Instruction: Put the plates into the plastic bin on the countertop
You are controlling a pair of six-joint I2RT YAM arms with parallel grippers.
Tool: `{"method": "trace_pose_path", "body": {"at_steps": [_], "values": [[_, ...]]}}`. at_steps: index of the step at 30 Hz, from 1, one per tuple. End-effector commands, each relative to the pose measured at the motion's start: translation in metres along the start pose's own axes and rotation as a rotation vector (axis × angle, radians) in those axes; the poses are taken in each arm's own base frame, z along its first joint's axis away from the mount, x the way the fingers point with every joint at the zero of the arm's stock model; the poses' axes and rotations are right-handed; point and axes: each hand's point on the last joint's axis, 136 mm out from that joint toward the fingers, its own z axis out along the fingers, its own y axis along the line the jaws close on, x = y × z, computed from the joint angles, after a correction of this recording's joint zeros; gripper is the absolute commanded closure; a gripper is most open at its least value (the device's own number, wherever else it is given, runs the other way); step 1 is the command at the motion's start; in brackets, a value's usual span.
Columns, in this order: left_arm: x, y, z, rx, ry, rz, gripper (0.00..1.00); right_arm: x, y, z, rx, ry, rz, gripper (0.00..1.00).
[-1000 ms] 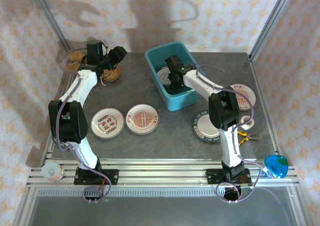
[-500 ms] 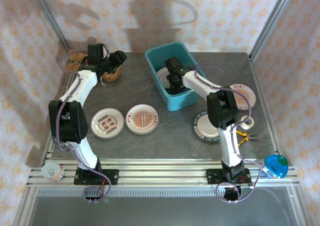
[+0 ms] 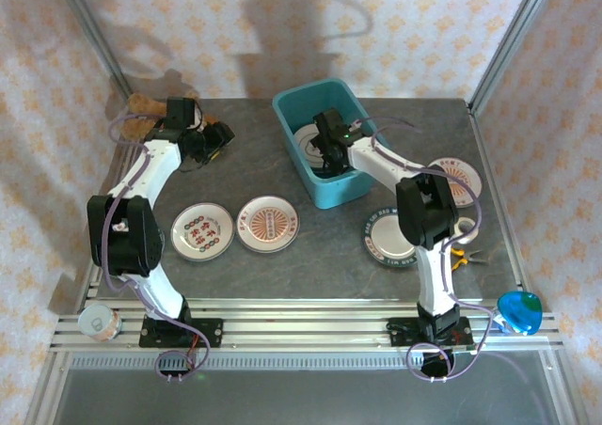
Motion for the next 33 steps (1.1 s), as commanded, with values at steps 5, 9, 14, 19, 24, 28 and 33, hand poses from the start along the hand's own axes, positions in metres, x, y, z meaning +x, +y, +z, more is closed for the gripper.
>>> {"method": "trace_pose_path", "body": {"at_steps": [5,9,14,19,24,28,33], "values": [[0.057,0.017,-0.005,-0.108,0.157,0.208,0.38,-0.021,0.020,-0.055,-0.142,-0.118,-0.105,0.16],[0.080,0.025,0.003,-0.123,0.243,0.300,0.39,-0.024,0.022,-0.075,-0.175,-0.127,-0.152,0.17],[0.101,0.044,0.024,-0.136,0.372,0.389,0.40,-0.018,0.033,-0.094,-0.246,-0.107,-0.220,0.18],[0.123,0.055,0.037,-0.132,0.496,0.446,0.41,-0.022,0.033,-0.117,-0.276,-0.135,-0.264,0.19],[0.141,0.056,0.041,-0.092,0.574,0.494,0.42,-0.027,0.032,-0.135,-0.294,-0.168,-0.329,0.20],[0.150,0.063,0.048,-0.095,0.621,0.495,0.43,-0.025,0.030,-0.140,-0.303,-0.163,-0.340,0.20],[0.160,0.073,0.052,-0.141,0.662,0.529,0.43,-0.022,0.027,-0.142,-0.316,-0.151,-0.355,0.21]]}}
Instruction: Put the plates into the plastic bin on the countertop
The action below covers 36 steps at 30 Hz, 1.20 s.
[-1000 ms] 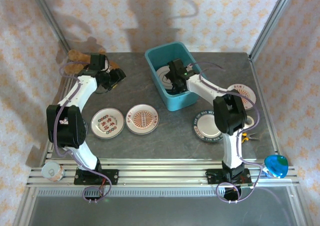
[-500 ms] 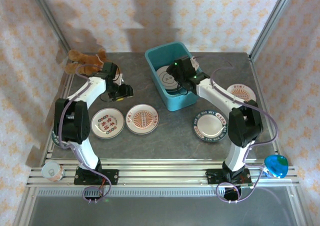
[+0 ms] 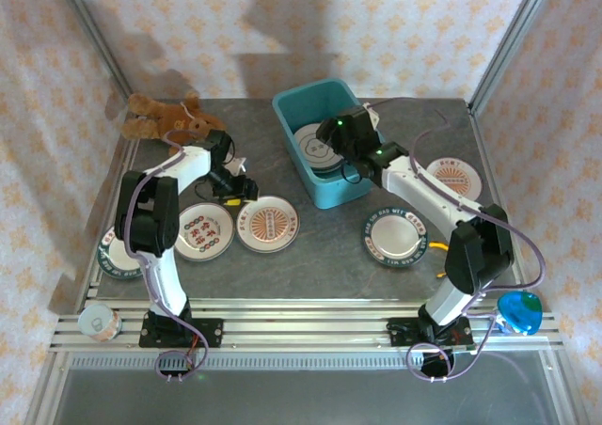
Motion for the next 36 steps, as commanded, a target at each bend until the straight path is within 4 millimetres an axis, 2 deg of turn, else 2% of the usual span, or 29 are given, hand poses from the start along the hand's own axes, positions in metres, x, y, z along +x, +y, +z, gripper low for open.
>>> {"method": "trace_pose_path", "body": {"at_steps": [1,6,11,20,25,33,36], "values": [[0.014,0.001,0.008,-0.038,0.076,0.046,0.43,-0.002,0.003,-0.009,-0.022,-0.014,-0.030,0.21],[0.022,-0.003,0.015,-0.063,0.104,0.084,0.43,-0.001,0.000,-0.011,-0.024,-0.013,-0.035,0.22],[0.029,-0.003,0.021,-0.066,0.127,0.092,0.48,0.001,-0.004,-0.012,-0.021,-0.015,-0.026,0.22],[0.034,0.003,0.028,-0.087,0.143,0.076,0.66,0.004,-0.013,-0.016,-0.010,-0.028,-0.009,0.22],[0.035,0.003,0.024,-0.093,0.132,0.078,0.77,0.006,-0.018,-0.017,-0.003,-0.029,0.001,0.22],[0.037,-0.001,0.015,-0.085,0.096,0.064,0.84,0.006,-0.022,-0.018,0.007,-0.039,0.007,0.23],[0.035,-0.009,0.000,-0.076,0.052,0.075,0.86,0.004,-0.020,-0.019,0.001,-0.043,0.007,0.23]]}}
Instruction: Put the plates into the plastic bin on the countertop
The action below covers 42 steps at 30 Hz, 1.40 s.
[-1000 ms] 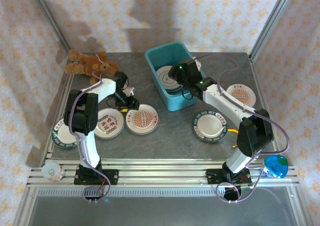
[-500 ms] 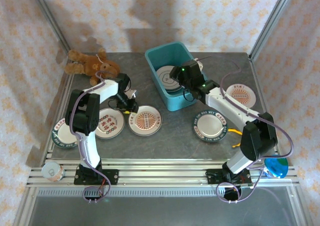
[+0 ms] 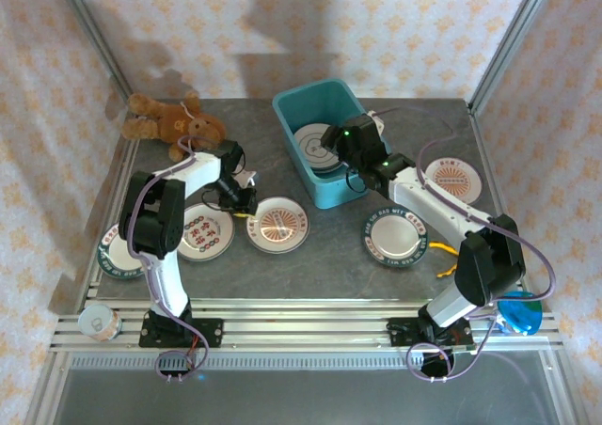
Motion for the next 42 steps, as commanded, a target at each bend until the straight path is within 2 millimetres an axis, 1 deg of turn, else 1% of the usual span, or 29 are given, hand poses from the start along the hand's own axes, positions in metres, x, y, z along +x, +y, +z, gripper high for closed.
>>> {"method": "trace_pose_path", "body": {"at_steps": [1,5,9,12,14,16,18,23,27,31,33,36,39,42], "values": [[0.002,0.000,-0.019,-0.037,-0.049,-0.005,0.86,-0.002,-0.008,-0.007,0.027,-0.025,0.009,0.23],[0.000,-0.007,-0.039,-0.040,-0.100,0.004,0.93,-0.007,-0.005,-0.008,0.023,-0.040,-0.002,0.23],[-0.002,-0.019,-0.064,-0.021,-0.170,0.010,1.00,-0.013,0.001,-0.009,0.018,-0.049,-0.024,0.23],[-0.006,-0.026,-0.086,-0.024,-0.232,0.021,1.00,-0.015,0.007,-0.007,0.008,-0.044,-0.039,0.23],[-0.009,-0.025,-0.100,-0.052,-0.273,0.017,1.00,-0.015,0.009,-0.005,0.011,-0.041,-0.048,0.23],[-0.012,-0.023,-0.117,-0.092,-0.325,0.009,1.00,-0.015,0.011,-0.002,0.013,-0.032,-0.059,0.23],[-0.017,-0.022,-0.136,-0.120,-0.386,-0.001,1.00,-0.015,0.018,0.000,-0.006,-0.018,-0.073,0.24],[-0.032,-0.027,-0.185,-0.113,-0.561,-0.044,1.00,-0.015,0.032,0.004,-0.050,0.012,-0.093,0.25],[-0.044,-0.032,-0.223,-0.041,-0.704,-0.092,1.00,-0.015,0.046,0.002,-0.106,0.037,-0.109,0.26],[-0.058,-0.037,-0.265,0.057,-0.853,-0.135,1.00,-0.009,0.076,-0.005,-0.259,0.092,-0.133,0.25],[-0.065,-0.044,-0.285,0.123,-0.914,-0.139,1.00,-0.004,0.097,-0.012,-0.370,0.134,-0.161,0.25],[-0.075,-0.056,-0.308,0.213,-0.977,-0.132,1.00,0.001,0.119,-0.022,-0.482,0.183,-0.194,0.25],[-0.085,-0.072,-0.326,0.326,-1.020,-0.121,1.00,0.004,0.130,-0.030,-0.539,0.212,-0.219,0.25],[-0.092,-0.087,-0.338,0.434,-1.044,-0.115,1.00,0.004,0.128,-0.030,-0.528,0.208,-0.224,0.26]]}}
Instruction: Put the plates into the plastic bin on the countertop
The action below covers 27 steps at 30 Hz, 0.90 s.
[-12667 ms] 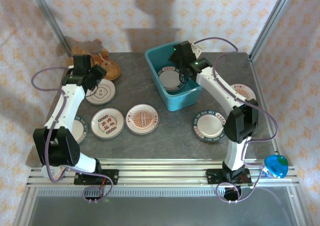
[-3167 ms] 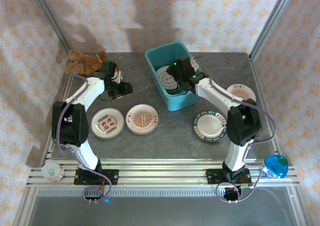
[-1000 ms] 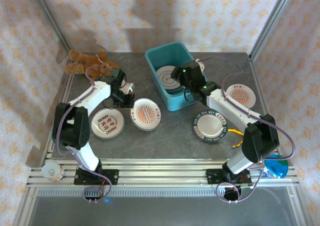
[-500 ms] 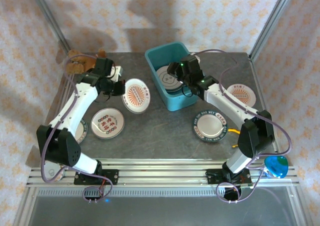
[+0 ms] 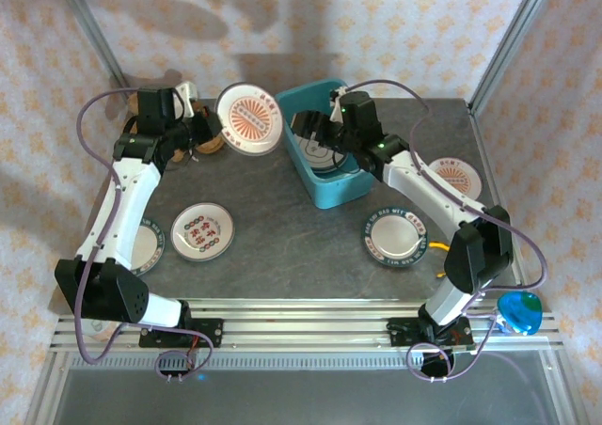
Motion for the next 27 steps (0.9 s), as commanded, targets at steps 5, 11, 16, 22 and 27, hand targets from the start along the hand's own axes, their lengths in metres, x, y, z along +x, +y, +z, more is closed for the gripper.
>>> {"method": "trace_pose_path", "body": {"at_steps": [5,11,16,22,27], "values": [[-0.043,-0.064,-0.011,0.300,-0.104,-0.052,1.00,-0.008,0.022,0.001,-0.103,-0.006,-0.035,0.27],[-0.046,-0.071,-0.008,0.353,-0.101,-0.073,1.00,-0.013,0.025,0.010,-0.143,-0.027,0.003,0.30],[-0.047,-0.074,-0.007,0.379,-0.106,-0.083,1.00,-0.017,0.020,0.021,-0.160,-0.039,0.071,0.37],[-0.046,-0.074,-0.003,0.389,-0.101,-0.096,1.00,-0.026,0.020,0.029,-0.219,-0.073,0.144,0.48],[-0.044,-0.072,0.003,0.383,-0.094,-0.100,1.00,-0.034,0.019,0.034,-0.257,-0.096,0.209,0.58]]}}
